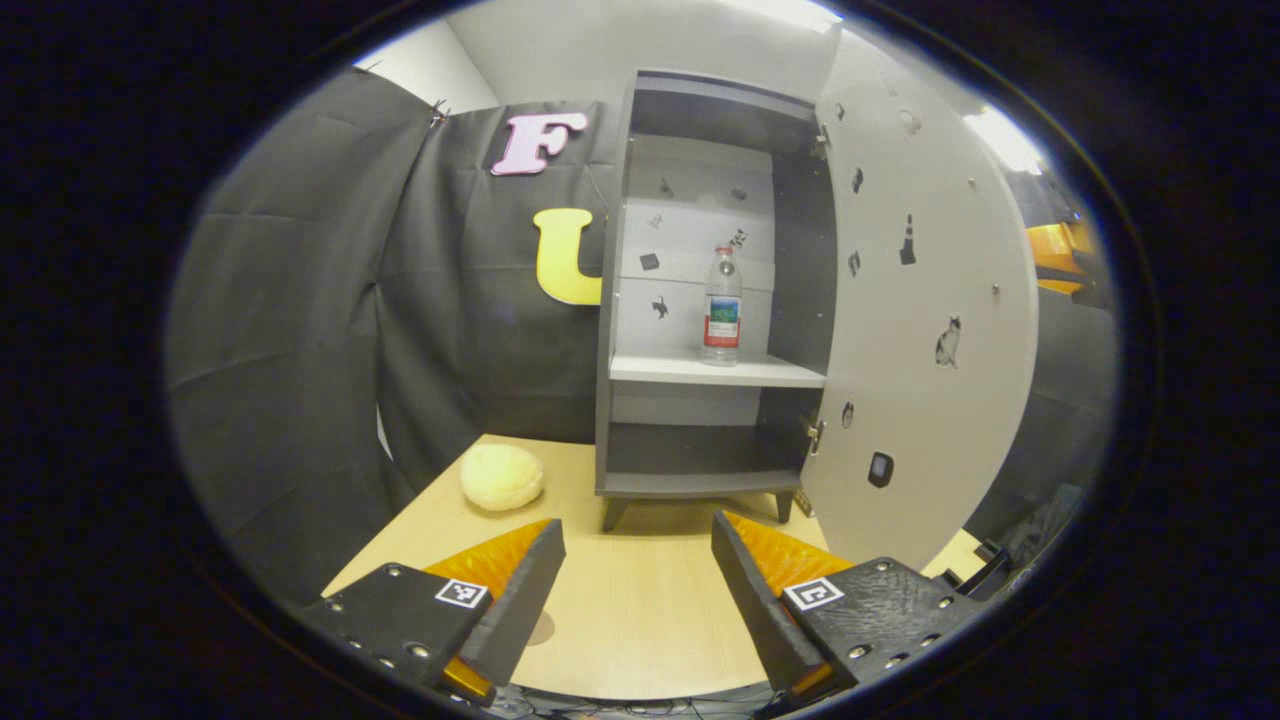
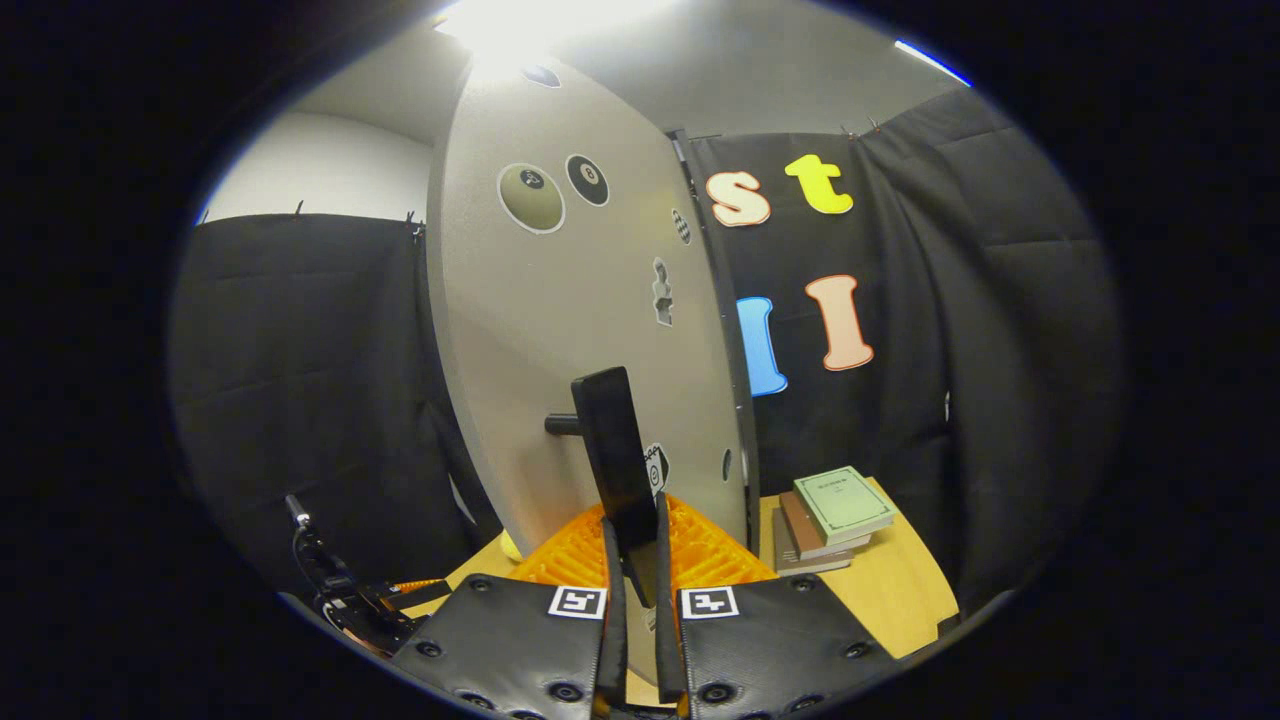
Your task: Open the cabinet door with the right hand, grasp the bottle in the cabinet with the left hand and place it on the coaster, then close the cabinet door with the right hand.
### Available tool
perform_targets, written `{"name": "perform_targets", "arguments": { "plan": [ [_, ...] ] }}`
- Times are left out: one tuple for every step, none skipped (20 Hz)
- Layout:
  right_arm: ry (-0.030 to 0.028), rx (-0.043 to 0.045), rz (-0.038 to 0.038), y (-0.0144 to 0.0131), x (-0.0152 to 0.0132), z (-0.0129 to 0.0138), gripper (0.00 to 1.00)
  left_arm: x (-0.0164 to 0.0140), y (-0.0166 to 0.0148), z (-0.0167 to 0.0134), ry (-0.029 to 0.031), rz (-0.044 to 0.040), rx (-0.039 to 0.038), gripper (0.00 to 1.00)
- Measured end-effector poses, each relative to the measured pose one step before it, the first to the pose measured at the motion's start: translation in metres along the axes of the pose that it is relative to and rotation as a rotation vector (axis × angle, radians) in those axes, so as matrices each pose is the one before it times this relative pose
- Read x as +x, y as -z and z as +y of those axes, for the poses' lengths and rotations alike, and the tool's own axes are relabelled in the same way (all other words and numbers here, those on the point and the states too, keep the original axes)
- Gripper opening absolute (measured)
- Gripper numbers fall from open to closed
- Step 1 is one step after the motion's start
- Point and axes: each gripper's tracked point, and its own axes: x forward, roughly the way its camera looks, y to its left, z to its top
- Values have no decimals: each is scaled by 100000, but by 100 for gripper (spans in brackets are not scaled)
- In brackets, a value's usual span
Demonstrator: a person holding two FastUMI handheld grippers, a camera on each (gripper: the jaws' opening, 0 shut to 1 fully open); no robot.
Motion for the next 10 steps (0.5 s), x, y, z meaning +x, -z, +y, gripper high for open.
{"name": "perform_targets", "arguments": {
  "plan": [
    [2166,682,-41,25,-48,-647,10,415,338,9,414,750,-731,89],
    [2080,818,-307,-72,-4,-680,13,252,138,-35,369,422,-713,89],
    [2410,980,-516,-56,-6,-335,13,159,132,24,435,120,-396,89],
    [2724,1133,-568,-193,-63,-640,13,49,36,-52,261,61,-13,89],
    [2836,1090,-587,-58,-16,-571,13,-116,-15,-109,115,-7,227,89],
    [2936,441,-716,-163,-61,-522,11,16,-135,-95,237,-192,279,91],
    [2886,-256,-1038,-230,-56,-649,10,8,-18,-67,234,-226,169,91],
    [1787,-399,-749,-224,80,-569,2,-79,-177,-108,390,-254,-23,92],
    [-488,649,512,175,60,107,7,182,3,-55,523,-114,-178,92],
    [-1433,1049,601,145,-213,513,7,71,-60,-79,573,90,-95,92]
  ]
}}
